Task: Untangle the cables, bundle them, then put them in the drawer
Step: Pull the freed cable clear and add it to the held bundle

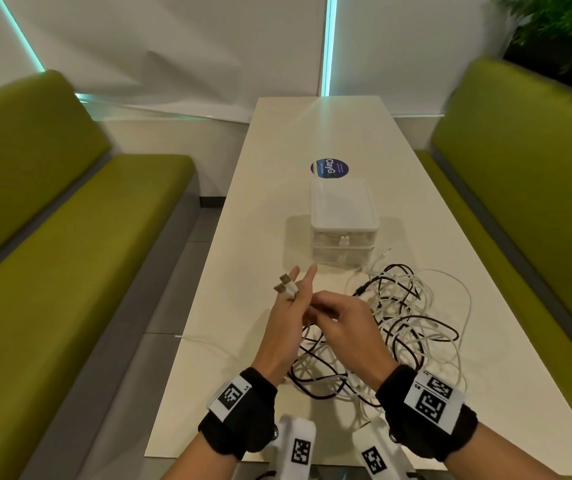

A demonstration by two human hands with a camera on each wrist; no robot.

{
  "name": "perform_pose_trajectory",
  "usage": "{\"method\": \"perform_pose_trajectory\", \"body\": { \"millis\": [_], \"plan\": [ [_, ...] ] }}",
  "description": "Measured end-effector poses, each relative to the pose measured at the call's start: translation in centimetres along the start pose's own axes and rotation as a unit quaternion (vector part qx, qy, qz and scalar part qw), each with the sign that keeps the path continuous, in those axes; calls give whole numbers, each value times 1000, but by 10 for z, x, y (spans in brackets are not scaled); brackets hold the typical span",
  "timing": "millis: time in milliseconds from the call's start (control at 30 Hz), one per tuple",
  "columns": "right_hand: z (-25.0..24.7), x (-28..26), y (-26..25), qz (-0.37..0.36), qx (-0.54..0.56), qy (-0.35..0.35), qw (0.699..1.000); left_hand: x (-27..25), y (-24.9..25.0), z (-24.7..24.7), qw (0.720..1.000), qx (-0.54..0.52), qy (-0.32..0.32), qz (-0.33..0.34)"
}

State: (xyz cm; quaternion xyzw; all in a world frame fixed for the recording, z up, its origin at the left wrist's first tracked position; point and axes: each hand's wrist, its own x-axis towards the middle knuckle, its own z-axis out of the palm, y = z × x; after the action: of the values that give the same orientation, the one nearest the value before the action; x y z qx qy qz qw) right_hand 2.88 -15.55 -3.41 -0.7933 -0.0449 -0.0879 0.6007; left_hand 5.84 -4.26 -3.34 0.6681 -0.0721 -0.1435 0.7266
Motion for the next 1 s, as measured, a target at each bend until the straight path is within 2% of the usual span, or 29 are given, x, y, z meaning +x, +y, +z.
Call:
{"method": "perform_pose_trajectory", "body": {
  "millis": [133,300,400,467,600,700,800,900,1000],
  "plan": [
    [-1,-2,1,-22,7,-28,999,0,8,-2,999,-29,-20,-31],
    [-6,-2,5,-1,16,-58,998,-5,12,-2,999,9,-31,-21],
    [-11,-1,11,17,-66,-121,990,-3,10,-5,999,31,-11,-8],
    [-15,1,13,27,-101,-136,985,0,8,-8,999,39,-2,-2],
    [-21,6,13,28,-136,-135,981,1,15,-6,995,-88,8,43],
    [-22,4,18,36,-188,-144,971,4,27,-8,988,-134,29,73],
    [-22,2,20,23,-218,-145,965,7,34,-13,991,-119,10,62],
    [-21,2,21,-1,-295,-167,941,9,35,-22,994,-72,8,88],
    [-22,2,25,-10,-349,-167,922,9,39,-32,992,-69,28,101]
  ]
}}
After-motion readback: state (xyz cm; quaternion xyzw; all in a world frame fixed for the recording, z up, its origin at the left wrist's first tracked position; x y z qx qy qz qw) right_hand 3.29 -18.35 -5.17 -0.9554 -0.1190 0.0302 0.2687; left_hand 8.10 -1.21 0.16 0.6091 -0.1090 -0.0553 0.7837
